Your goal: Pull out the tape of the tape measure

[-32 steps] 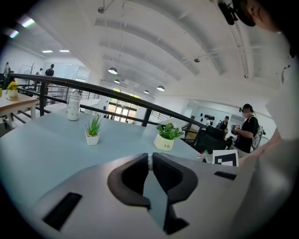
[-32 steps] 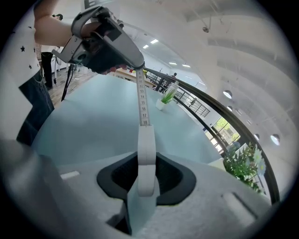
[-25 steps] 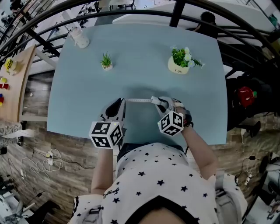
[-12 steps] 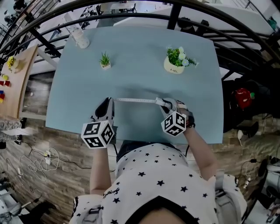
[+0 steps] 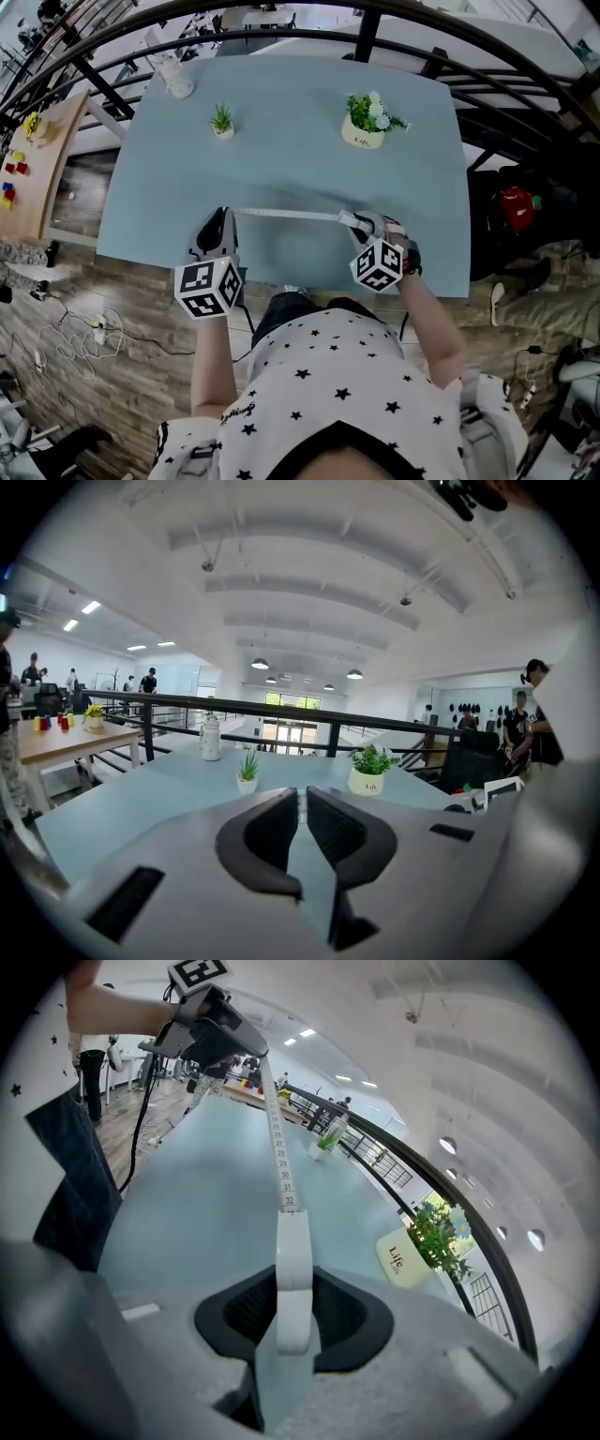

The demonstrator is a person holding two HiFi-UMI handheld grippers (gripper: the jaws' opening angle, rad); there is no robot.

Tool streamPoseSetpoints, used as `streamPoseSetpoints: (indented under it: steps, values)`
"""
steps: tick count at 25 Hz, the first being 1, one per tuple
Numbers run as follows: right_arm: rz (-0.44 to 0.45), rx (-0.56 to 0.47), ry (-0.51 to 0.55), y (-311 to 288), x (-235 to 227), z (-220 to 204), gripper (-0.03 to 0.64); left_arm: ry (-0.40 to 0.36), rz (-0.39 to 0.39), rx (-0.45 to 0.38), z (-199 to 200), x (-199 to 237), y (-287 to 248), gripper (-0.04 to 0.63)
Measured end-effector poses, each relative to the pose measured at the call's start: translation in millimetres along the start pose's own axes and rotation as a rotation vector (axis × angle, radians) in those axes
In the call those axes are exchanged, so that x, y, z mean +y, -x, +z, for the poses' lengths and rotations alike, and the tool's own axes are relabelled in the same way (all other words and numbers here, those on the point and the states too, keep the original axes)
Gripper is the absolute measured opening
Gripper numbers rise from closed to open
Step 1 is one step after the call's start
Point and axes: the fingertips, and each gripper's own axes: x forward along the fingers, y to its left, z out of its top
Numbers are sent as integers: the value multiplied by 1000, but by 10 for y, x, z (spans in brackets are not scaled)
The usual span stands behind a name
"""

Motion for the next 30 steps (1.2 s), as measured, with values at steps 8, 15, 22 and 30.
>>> streamPoseSetpoints:
  steps: [8, 15, 22, 30]
  values:
    - [-10, 10, 18, 302, 167, -269, 101, 10, 100, -34, -84, -60, 442, 33]
    - [-10, 41, 41, 517, 272, -626, 101, 18, 188, -58, -157, 13, 823, 33]
    - [-29, 70, 70, 662, 284, -891, 101, 24, 258, -60, -275, 112, 1141, 34]
    - [-48, 70, 15, 736, 256, -938, 101, 89, 251, -82, -306, 62, 1221, 34]
